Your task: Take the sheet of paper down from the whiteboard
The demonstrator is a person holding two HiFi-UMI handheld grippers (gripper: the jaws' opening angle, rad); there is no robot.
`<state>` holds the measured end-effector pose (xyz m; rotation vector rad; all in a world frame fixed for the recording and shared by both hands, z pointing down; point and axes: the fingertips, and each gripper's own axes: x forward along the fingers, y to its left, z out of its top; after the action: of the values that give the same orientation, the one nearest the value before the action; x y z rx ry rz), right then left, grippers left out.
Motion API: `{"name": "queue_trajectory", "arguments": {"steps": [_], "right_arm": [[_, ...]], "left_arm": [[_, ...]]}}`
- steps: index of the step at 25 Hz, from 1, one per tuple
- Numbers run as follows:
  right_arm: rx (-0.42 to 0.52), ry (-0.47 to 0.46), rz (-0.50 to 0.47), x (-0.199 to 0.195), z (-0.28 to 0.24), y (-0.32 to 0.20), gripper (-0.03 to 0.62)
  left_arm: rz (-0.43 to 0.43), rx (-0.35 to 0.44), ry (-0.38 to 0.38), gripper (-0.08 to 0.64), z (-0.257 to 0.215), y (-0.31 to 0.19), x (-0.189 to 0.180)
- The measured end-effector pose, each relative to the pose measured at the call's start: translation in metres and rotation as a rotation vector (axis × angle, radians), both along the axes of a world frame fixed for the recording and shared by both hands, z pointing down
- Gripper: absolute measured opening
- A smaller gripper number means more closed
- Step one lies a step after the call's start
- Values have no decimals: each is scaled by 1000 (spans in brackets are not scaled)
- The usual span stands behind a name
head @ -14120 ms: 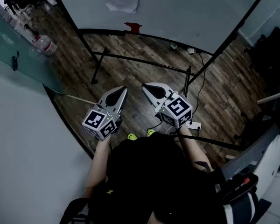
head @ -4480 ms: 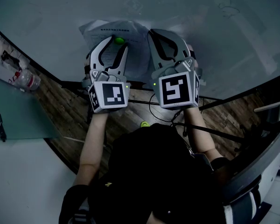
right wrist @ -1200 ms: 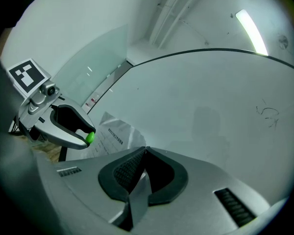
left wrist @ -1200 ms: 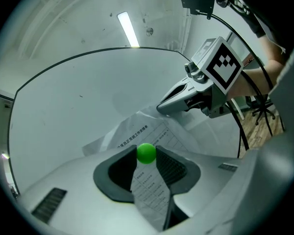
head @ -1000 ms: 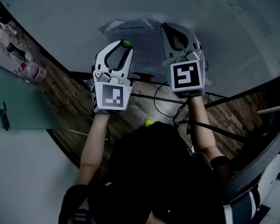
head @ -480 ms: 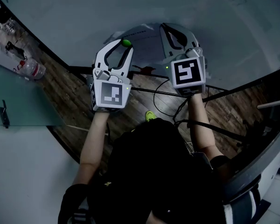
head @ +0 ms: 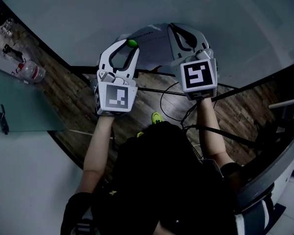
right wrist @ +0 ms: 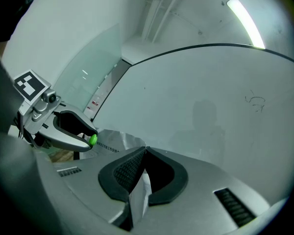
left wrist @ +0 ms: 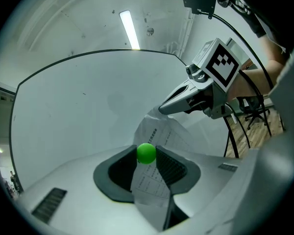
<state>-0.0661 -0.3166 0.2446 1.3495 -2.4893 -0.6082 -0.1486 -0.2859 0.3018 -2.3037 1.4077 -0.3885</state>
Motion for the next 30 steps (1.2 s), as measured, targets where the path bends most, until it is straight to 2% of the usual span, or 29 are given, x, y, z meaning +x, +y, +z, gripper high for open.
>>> {"name": "queue_trajectory", "arguments": {"steps": [9, 16, 22, 30], "right_arm": [[-35, 15, 27, 2, 16, 28, 12], [-62, -4, 27, 11, 22, 46, 12], [-99, -93, -33, 19, 23, 59, 12], [-140, -135, -124, 42, 26, 89, 12]], "left_arm": [[13, -22, 13, 124, 16, 18, -4], [35, -43, 14, 124, 22, 31, 7], [9, -34, 14, 124, 17, 45, 16], [-59, -40, -8, 124, 13, 73, 41]]}}
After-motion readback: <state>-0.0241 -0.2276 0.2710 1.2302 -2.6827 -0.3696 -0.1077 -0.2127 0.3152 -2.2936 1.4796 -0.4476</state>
